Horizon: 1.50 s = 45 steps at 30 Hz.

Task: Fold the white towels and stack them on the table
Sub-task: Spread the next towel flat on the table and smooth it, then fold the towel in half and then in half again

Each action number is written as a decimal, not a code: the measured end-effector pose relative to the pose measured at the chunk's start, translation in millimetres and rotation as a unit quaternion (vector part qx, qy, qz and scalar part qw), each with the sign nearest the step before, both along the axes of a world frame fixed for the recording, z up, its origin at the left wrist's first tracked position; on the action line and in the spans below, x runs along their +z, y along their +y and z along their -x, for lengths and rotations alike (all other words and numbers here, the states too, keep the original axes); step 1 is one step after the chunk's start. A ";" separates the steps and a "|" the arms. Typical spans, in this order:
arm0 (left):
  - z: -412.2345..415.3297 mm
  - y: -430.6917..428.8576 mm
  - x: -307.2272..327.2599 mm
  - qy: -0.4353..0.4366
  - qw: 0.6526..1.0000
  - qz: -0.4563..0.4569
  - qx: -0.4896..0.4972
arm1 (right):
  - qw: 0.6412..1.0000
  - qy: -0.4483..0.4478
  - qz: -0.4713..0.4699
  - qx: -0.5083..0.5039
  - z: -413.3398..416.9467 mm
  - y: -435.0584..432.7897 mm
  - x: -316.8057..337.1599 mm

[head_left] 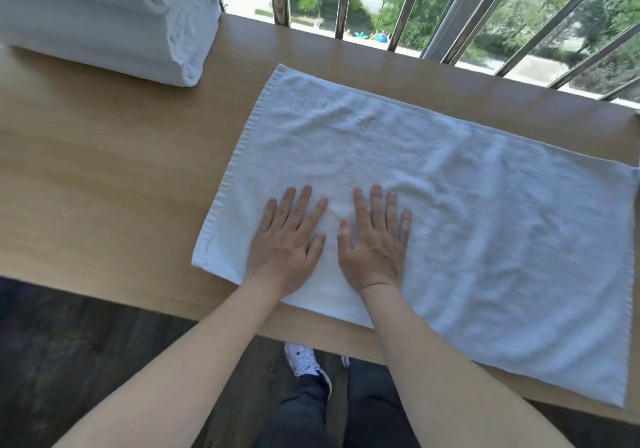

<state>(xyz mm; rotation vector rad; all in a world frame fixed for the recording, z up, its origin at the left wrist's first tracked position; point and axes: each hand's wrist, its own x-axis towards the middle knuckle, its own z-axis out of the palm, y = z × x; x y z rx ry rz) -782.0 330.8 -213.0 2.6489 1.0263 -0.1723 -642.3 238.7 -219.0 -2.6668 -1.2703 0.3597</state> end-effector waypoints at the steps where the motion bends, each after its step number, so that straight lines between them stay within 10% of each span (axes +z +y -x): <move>1: -0.6 -1.0 -0.9 0.000 1.000 -0.005 0.001 | 1.000 0.009 -0.006 0.001 -0.4 -0.9 1.1; 14: -69.5 -71.5 8.8 -0.163 0.985 0.037 -0.043 | 0.997 -0.006 0.044 -0.063 -60.4 -119.7 4.1; 18: -93.3 -119.6 -2.0 -0.086 0.984 0.018 -0.155 | 0.995 -0.013 0.042 -0.085 -84.0 -146.6 4.7; 33: -198.3 -159.8 -5.7 -0.038 0.988 -0.008 -0.146 | 0.992 -0.006 0.067 -0.109 -209.2 -224.3 4.9; 40: -248.1 -157.7 3.0 -0.148 0.984 -0.035 -0.093 | 0.988 -0.013 -0.023 -0.153 -270.3 -206.7 18.1; 45: -301.8 -158.4 9.1 -0.036 0.995 -0.014 -0.091 | 0.991 0.006 0.002 -0.131 -297.4 -210.4 10.8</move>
